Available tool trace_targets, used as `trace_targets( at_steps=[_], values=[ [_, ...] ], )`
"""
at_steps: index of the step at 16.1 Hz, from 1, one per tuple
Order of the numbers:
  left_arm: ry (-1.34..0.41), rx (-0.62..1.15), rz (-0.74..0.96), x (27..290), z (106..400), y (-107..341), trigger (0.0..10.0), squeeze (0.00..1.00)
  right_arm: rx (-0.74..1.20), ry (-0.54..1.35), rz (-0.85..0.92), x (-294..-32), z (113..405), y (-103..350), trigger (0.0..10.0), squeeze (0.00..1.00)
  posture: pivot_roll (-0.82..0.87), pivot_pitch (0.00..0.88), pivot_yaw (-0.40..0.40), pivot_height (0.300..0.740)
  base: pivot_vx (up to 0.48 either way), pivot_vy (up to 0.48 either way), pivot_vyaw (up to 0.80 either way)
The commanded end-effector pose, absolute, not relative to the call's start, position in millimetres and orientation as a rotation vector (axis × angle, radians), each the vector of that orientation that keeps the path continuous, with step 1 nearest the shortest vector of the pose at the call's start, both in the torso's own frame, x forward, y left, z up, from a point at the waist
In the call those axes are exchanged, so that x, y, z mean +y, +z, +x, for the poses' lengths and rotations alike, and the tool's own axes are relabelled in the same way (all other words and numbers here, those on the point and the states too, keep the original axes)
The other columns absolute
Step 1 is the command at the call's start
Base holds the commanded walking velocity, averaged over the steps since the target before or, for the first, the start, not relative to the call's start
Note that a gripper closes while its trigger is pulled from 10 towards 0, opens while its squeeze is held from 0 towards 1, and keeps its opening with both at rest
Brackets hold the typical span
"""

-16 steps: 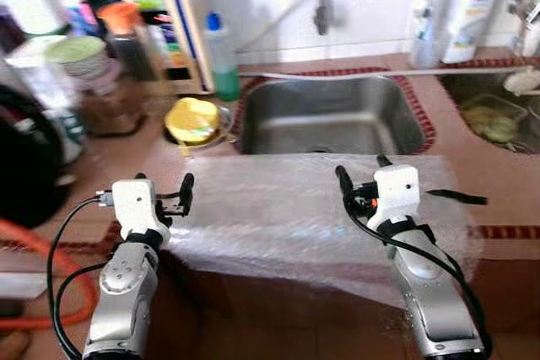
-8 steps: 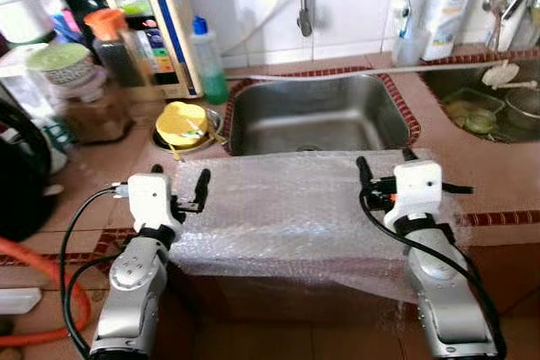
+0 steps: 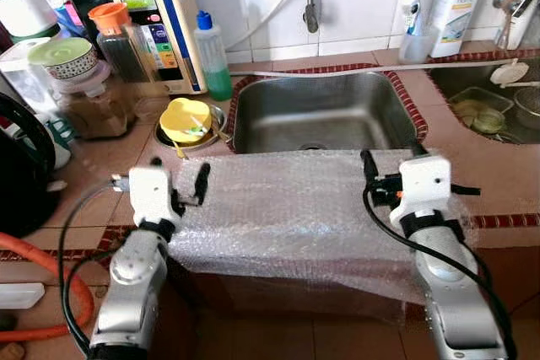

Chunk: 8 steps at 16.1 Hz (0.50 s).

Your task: Kitchen organization

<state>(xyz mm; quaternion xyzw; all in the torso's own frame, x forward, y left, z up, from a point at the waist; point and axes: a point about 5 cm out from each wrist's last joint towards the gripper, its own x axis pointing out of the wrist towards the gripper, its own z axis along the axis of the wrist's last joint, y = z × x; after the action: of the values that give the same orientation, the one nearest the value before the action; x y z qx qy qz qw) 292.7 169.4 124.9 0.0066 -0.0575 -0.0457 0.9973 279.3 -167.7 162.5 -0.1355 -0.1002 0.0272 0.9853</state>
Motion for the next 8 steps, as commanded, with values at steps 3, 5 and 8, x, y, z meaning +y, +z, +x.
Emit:
trace_targets(
  at_steps=[3, 5, 8],
  values=[
    [-0.072, -0.187, -0.026, 172, 296, 148, 10.0, 0.0, -0.275, 0.068, -0.301, -167, 282, 187, 10.0, 0.0, -0.29, 0.052, 0.126, 0.74, 0.0, 0.0, 0.0],
    [-0.077, -0.191, -0.032, 169, 298, 149, 10.0, 0.0, -0.287, 0.072, -0.301, -166, 283, 191, 10.0, 0.0, -0.3, 0.035, 0.124, 0.74, 0.0, 0.0, 0.0],
    [-0.08, -0.186, -0.044, 164, 306, 146, 10.0, 0.0, -0.288, 0.086, -0.308, -163, 290, 191, 10.0, 0.0, -0.31, 0.0, 0.115, 0.74, 0.0, 0.0, 0.0]
  ],
)
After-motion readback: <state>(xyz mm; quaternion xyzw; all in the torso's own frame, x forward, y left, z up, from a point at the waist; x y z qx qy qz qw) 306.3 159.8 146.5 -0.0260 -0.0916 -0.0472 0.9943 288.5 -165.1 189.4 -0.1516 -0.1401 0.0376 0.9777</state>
